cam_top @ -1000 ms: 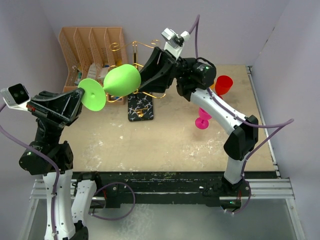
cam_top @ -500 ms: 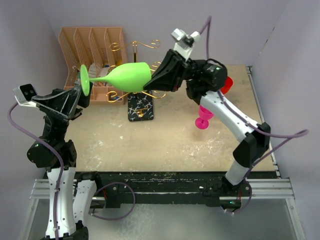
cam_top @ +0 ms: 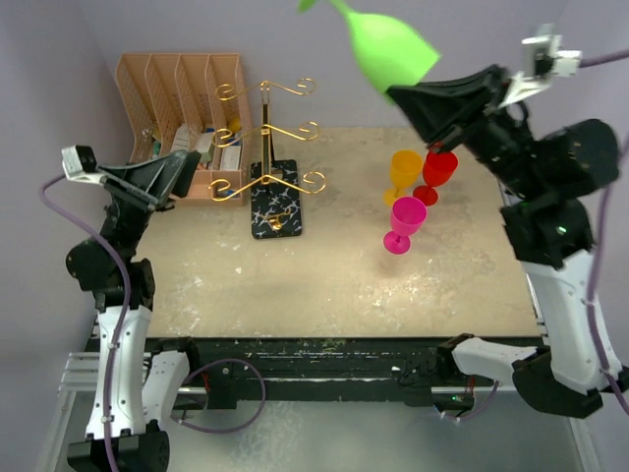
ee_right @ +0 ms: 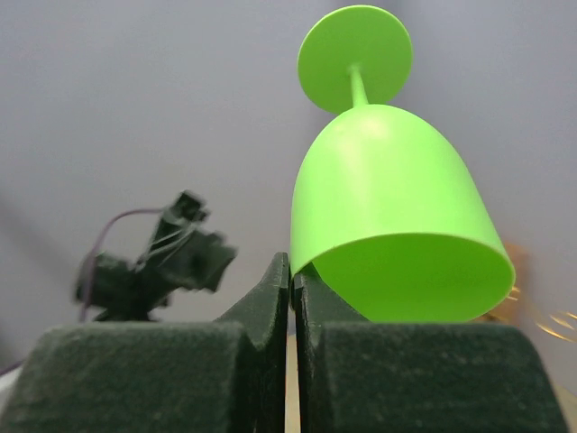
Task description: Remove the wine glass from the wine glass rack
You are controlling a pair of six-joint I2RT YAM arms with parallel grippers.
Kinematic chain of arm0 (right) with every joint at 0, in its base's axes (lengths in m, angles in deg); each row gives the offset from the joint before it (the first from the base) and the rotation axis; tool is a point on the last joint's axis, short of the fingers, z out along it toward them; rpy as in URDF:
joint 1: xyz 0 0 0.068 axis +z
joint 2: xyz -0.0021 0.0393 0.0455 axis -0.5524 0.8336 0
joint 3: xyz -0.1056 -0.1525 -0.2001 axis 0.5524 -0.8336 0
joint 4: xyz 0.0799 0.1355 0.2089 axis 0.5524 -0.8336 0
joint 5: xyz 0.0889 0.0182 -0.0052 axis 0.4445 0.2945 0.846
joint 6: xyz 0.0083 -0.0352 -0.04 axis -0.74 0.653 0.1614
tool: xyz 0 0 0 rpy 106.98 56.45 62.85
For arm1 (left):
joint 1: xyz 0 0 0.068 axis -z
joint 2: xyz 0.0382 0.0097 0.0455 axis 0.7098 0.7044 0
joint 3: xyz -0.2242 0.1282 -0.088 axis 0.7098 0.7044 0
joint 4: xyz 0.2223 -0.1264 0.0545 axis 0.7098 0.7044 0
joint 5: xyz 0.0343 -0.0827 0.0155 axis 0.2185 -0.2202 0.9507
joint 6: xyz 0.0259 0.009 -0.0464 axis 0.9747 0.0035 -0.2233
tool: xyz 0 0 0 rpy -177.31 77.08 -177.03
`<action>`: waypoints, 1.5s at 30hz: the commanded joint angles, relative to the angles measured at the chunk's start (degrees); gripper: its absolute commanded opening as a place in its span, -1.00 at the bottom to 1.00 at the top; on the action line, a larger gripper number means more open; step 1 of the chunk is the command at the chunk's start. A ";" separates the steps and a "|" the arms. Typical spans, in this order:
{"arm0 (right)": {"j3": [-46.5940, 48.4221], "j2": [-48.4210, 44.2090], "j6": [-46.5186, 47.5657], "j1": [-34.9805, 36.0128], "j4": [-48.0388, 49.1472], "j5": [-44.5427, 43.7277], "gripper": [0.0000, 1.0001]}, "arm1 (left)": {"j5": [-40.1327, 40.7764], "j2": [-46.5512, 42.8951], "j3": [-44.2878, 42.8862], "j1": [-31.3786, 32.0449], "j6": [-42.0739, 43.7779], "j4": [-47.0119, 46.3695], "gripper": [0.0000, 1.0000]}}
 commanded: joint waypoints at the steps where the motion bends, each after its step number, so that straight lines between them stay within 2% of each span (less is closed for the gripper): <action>1: 6.36 2.56 13.56 -0.24 -33.39 -36.69 -1.00 | -7.95 2.80 -12.50 0.30 22.20 18.12 0.12; 4: 6.17 4.24 12.31 -0.26 -42.14 -56.07 -1.00 | -5.76 3.10 -19.76 1.01 36.76 36.23 0.12; 6: 3.79 3.89 10.63 -0.31 -46.19 -63.30 -1.00 | -2.39 2.75 -23.25 1.80 44.62 44.48 0.12; 10: -0.53 1.94 7.93 -0.53 -50.34 -64.98 -1.00 | 4.19 1.65 -26.87 2.68 54.48 54.57 0.12; 16: -0.52 3.55 6.07 -0.83 -60.82 -67.37 -1.00 | 10.83 1.05 -27.28 4.65 62.93 61.14 0.11; 20: -2.03 3.89 7.62 -1.55 -62.97 -64.17 -1.00 | 13.81 0.26 -25.82 5.67 65.76 63.27 0.12; 24: -7.60 2.04 9.33 -2.59 -59.35 -55.30 -1.00 | 16.55 -0.32 -24.86 6.86 68.80 65.14 0.11; 35: -22.55 1.38 8.89 -17.94 -49.02 -38.85 -1.00 | 26.55 -0.99 -24.05 13.24 78.16 67.59 0.12; 42: -28.07 3.58 7.89 -23.80 -42.48 -28.19 -1.00 | 30.49 -1.69 -21.82 15.89 80.40 67.73 0.11; 45: -27.59 6.02 7.60 -25.06 -43.13 -27.05 -1.00 | 31.08 -1.97 -20.79 16.16 80.74 67.78 0.11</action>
